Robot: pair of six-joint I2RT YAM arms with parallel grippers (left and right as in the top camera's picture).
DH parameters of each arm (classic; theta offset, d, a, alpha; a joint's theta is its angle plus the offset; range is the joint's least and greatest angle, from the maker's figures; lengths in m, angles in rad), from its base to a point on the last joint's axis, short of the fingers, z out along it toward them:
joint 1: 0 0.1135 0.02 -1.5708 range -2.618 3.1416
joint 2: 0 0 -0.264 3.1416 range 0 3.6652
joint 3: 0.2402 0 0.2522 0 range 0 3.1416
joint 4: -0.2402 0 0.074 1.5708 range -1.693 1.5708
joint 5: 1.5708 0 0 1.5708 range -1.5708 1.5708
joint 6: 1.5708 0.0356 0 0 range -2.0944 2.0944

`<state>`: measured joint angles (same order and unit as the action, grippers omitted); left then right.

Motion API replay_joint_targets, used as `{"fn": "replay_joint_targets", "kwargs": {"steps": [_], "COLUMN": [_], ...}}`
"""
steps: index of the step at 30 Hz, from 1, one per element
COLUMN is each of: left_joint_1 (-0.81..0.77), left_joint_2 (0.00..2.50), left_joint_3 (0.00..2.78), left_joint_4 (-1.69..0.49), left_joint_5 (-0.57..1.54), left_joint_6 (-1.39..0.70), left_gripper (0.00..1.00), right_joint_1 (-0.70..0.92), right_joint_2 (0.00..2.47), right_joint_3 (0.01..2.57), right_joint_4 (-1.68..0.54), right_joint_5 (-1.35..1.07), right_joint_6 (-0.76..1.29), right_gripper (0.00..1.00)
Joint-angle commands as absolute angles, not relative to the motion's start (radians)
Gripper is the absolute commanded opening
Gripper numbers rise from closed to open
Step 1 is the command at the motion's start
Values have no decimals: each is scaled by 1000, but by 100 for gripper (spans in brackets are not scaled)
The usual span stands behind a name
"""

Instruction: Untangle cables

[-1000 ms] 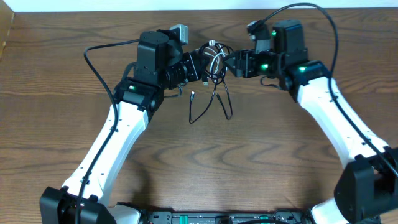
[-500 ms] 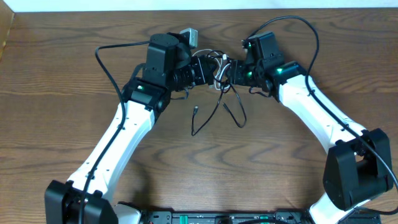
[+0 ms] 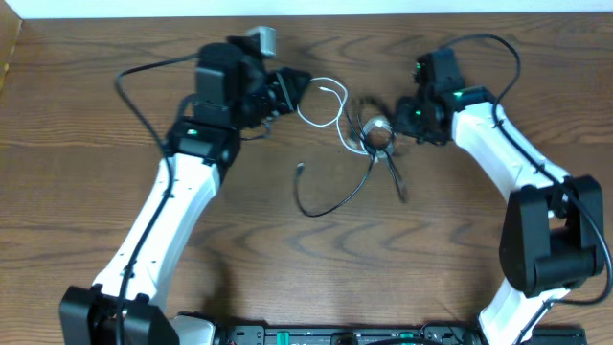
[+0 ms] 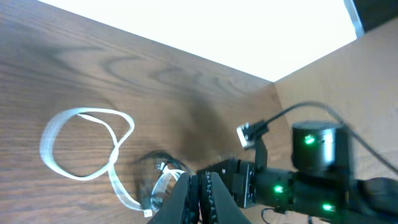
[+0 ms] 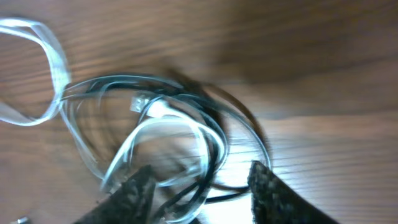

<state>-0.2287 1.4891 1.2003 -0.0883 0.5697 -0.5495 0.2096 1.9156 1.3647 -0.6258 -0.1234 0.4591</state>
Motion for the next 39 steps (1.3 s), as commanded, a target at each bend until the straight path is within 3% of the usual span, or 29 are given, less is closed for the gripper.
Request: {"fn": "replay_joint_targets", "kwargs": {"steps": [1,4,10,13,15,18,31,39], "left_joint_1": [-231,-231,-254,-286,-315,-373,-530,-581], "left_joint_2": [1468,1470,1481,1512,1538,1603,1883,1987], "left_joint_3": [1230,1230,1228,1228,1228,1228,1228,1228], "left_joint_4": [-110,-151,-226,-231,-229,-216,-86,-83], "left_joint_5": [564,561,523,523,523,523,522,519], "left_joint_6": [-516,-492,-490,-490,-490,-490,-463,-440], "left_gripper": [7,7,7,8,9,25,51,54], "right_joint_1": [209,209,208,197,178,125,-15,-11], "right_joint_2": [1914,1914,1900,1870,1841,1787,1745,1745], "right_joint_3": [1359,1359,1375,1393,1407,1419,1418,1417], "right_joint_4": [-637,-641,-648,-651,-652,-655,-725,-727], "right_joint_5": [-91,-118,-193,-199,-203,-202,-202,-202], "right_joint_6": [404,366,282,282,284,303,309,309], "right_gripper": [27,15,9,20,33,46,50,51]}}
